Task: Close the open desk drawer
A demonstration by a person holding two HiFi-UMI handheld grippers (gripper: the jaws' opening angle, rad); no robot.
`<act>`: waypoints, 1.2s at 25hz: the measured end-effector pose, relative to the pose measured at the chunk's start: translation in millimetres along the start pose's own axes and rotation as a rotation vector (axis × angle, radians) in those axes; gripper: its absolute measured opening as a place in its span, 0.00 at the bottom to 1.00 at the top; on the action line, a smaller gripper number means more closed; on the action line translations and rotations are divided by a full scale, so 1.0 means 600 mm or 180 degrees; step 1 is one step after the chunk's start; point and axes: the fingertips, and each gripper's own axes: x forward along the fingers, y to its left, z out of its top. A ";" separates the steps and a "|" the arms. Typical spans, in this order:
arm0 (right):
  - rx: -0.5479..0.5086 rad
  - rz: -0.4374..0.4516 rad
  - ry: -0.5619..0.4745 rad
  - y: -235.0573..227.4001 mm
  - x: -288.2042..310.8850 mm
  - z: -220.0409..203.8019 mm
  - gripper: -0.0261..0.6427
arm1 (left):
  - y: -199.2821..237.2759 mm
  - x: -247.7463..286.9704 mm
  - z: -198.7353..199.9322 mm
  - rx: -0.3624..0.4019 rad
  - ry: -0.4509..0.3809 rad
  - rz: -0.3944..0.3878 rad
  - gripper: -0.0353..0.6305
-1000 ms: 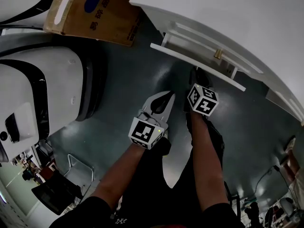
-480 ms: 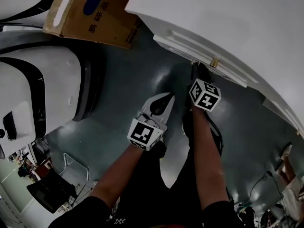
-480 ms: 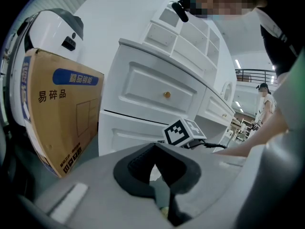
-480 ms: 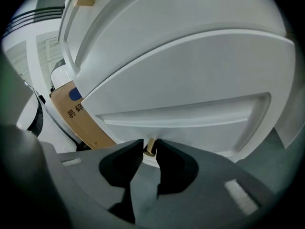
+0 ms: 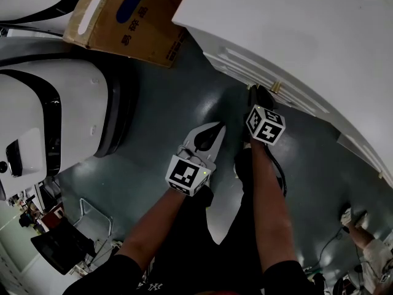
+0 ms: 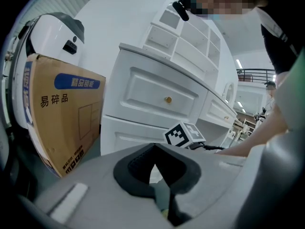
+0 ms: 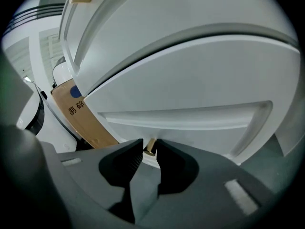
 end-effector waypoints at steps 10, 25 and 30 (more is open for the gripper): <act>-0.0066 -0.0043 0.0048 0.033 -0.106 0.025 0.07 | -0.045 -0.058 0.074 0.0018 0.0039 -0.0030 0.05; -0.0174 0.0410 -0.0545 0.253 -0.479 0.229 0.07 | -0.172 -0.211 0.320 -0.0085 0.0033 -0.0195 0.05; -0.0327 0.0519 -0.0774 0.303 -0.589 0.296 0.07 | -0.214 -0.259 0.399 0.0023 -0.0059 -0.0216 0.05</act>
